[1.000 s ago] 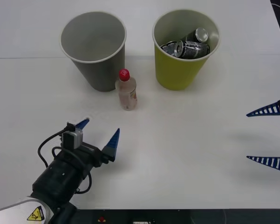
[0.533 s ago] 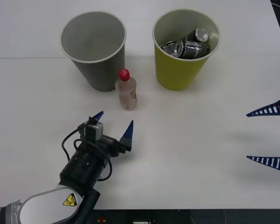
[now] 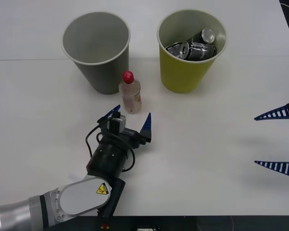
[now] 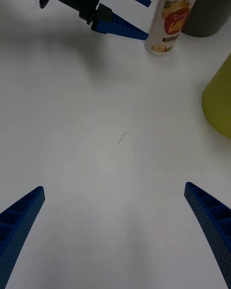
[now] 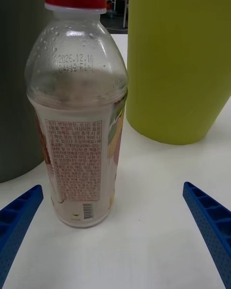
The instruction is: Put the can into the green bin and the plastic bottle into the gray bin
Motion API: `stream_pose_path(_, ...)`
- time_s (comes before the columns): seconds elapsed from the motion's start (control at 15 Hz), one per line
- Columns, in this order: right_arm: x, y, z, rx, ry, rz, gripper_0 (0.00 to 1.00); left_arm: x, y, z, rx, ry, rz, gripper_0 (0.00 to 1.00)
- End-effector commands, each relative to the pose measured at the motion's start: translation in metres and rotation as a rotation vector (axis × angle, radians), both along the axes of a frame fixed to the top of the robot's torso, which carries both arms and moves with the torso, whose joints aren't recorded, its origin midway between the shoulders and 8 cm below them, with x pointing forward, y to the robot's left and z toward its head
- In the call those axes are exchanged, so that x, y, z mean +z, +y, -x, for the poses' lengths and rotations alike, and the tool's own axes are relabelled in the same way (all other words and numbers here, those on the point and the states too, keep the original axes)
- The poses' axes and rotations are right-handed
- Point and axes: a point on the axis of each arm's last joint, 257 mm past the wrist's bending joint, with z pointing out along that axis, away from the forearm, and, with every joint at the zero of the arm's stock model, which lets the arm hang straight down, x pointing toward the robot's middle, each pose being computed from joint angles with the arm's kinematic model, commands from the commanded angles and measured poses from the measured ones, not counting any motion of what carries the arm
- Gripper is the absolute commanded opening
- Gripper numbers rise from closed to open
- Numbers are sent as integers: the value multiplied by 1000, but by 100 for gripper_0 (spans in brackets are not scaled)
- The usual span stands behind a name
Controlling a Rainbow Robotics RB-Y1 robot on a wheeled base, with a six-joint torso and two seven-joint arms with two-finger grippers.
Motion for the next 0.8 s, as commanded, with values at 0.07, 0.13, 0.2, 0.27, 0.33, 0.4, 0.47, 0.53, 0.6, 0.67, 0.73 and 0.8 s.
stream_pose_path(0.07,0,0,0,0,0,0,100,2,-7,-16,15,-14,-5,100)
stream_pose_path(0.13,0,0,0,0,0,0,100,3,-10,-20,18,-19,-5,100)
stream_pose_path(0.2,0,0,0,0,0,0,100,4,-12,-27,27,-23,-4,100)
stream_pose_path(0.27,0,0,0,0,0,0,100,6,-14,-31,33,-26,-4,100)
stream_pose_path(0.33,0,0,0,0,0,0,100,7,-14,-35,37,-31,-6,100)
stream_pose_path(0.4,0,0,0,0,0,0,100,10,-14,-39,41,-36,-8,100)
stream_pose_path(0.47,0,0,0,0,0,0,100,10,-14,-41,44,-37,-8,100)
stream_pose_path(0.53,0,0,0,0,0,0,100,12,-14,-43,46,-35,-5,100)
stream_pose_path(0.6,0,0,0,0,0,0,100,14,-14,-45,46,-38,-4,100)
stream_pose_path(0.67,0,0,0,0,0,0,100,16,-14,-47,47,-40,-5,100)
stream_pose_path(0.73,0,0,0,0,0,0,100,18,-14,-50,48,-42,-5,100)
stream_pose_path(0.8,0,0,0,0,0,0,100,20,-15,-52,51,-37,1,100)
